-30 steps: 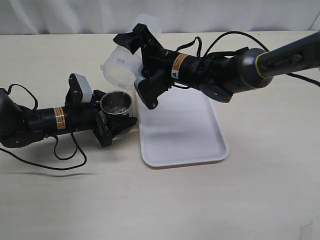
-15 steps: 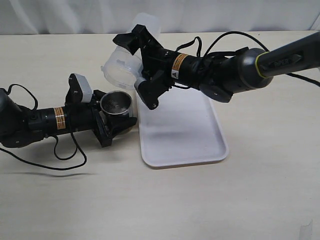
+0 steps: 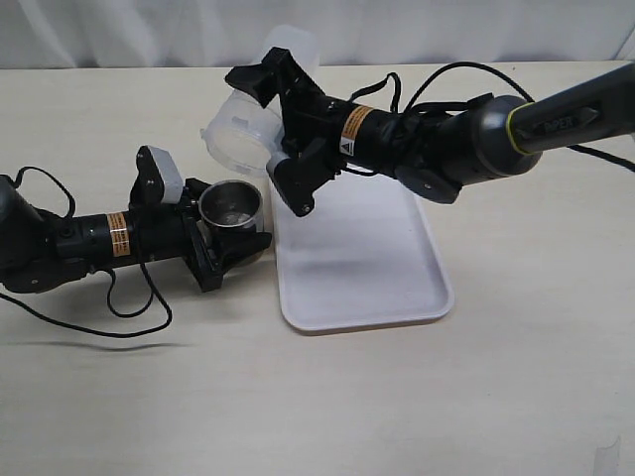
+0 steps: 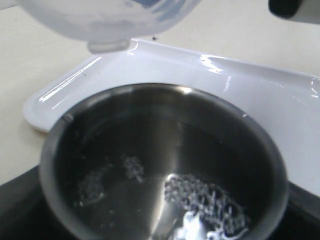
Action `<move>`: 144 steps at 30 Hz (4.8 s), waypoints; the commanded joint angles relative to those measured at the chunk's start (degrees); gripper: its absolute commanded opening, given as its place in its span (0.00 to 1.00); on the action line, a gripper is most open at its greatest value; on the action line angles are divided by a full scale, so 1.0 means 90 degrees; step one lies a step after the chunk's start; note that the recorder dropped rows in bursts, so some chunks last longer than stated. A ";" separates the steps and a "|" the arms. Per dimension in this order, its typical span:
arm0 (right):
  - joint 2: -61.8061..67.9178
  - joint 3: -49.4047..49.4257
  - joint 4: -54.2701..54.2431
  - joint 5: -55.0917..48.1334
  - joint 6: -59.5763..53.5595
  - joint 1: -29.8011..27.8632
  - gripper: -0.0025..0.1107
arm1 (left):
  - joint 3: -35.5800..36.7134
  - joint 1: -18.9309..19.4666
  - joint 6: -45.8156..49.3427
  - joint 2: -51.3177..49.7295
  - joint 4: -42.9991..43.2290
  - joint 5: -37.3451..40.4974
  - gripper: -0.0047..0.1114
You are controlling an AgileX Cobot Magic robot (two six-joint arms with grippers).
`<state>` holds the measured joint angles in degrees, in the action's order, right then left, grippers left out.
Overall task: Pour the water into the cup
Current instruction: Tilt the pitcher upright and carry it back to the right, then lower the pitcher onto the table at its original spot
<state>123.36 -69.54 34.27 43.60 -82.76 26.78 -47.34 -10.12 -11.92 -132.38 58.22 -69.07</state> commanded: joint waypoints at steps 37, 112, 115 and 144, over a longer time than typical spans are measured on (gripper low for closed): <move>-0.0231 -0.0048 -0.2372 -0.0515 1.0108 -0.2597 0.06 | -0.0033 -0.0019 -0.0045 0.0014 -0.0039 -0.0100 0.04; 0.0234 0.0032 -0.1651 -0.0686 1.0105 -0.3036 0.99 | -0.0033 -0.0019 -0.0045 0.0014 -0.0027 -0.0100 0.04; 0.0091 0.0032 -0.1651 -0.0767 1.0118 -0.3036 0.99 | -0.0033 -0.0019 -0.0045 0.0014 -0.0027 -0.0100 0.04; -0.0768 0.1732 -0.1660 0.0488 0.9978 -0.3141 0.99 | -0.0033 -0.0019 -0.0045 0.0014 -0.0014 -0.0100 0.04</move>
<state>117.05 -54.52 19.67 47.25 7.82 -1.08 -47.34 -10.12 -11.92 -132.38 58.22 -69.07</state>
